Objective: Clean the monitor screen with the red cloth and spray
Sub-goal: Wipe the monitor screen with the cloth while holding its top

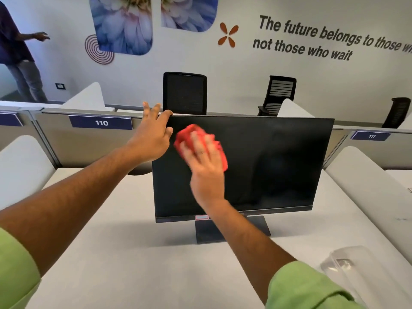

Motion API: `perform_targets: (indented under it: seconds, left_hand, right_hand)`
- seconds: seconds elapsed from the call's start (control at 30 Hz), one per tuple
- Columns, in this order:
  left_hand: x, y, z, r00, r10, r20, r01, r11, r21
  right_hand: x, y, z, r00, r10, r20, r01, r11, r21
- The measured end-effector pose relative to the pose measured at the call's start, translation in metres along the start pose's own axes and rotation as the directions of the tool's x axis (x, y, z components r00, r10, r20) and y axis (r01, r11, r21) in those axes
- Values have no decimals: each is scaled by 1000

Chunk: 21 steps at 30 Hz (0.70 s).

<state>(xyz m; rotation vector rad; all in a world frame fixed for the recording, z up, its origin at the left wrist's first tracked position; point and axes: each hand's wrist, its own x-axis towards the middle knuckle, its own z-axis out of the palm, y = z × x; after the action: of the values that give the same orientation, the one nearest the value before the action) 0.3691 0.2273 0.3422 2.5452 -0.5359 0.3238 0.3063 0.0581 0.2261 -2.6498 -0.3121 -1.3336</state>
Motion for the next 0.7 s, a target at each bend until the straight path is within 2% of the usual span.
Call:
perform_targets:
  seconds: [0.07, 0.1, 0.17, 0.27, 0.33, 0.4, 0.47, 0.5, 0.53, 0.57, 0.6, 0.7]
  left_hand:
    - [0, -2, -1, 1000, -7, -2, 7, 1000, -5]
    - [0, -4, -2, 1000, -11, -3, 11, 1000, -1]
    - [0, -5, -3, 1000, 4, 7, -4, 1000, -4]
    - [1, -5, -2, 999, 40, 3, -40, 999, 2]
    - [2, -3, -1, 999, 54, -7, -54, 999, 5]
    - [3, 0, 0, 998, 60, -5, -60, 998, 7]
    - [4, 2, 0, 998, 59, -3, -59, 998, 10]
    - [4, 3, 0, 998, 57, -5, -56, 998, 11]
    - [4, 4, 1, 999, 53, -6, -53, 998, 14]
    - [3, 4, 1, 999, 49, -6, -49, 999, 15]
    - [3, 4, 1, 999, 42, -6, -42, 999, 16]
    - [-1, 1, -2, 1000, 13, 6, -13, 1000, 25]
  right_hand:
    - [-16, -5, 7, 962, -214, 168, 217, 976, 3]
    - [-19, -1, 7, 937, -275, 215, 282, 959, -5]
    - [-16, 14, 1, 940, -281, 192, 292, 956, -32]
    - [4, 49, -18, 999, -21, -36, 20, 999, -46]
    - [16, 83, -36, 965, 205, -163, -216, 975, -55]
    - [24, 122, -55, 865, 452, -216, -468, 884, -25]
    - [29, 152, -68, 704, 669, -238, -679, 732, 50]
    - [31, 160, -71, 638, 732, -242, -739, 670, 78]
    - [30, 161, -70, 606, 757, -244, -763, 640, 90]
    - [29, 157, -68, 620, 744, -250, -751, 655, 84]
    - [24, 150, -64, 671, 697, -254, -708, 704, 61]
    - [-12, 122, -45, 862, 473, -183, -484, 875, -18]
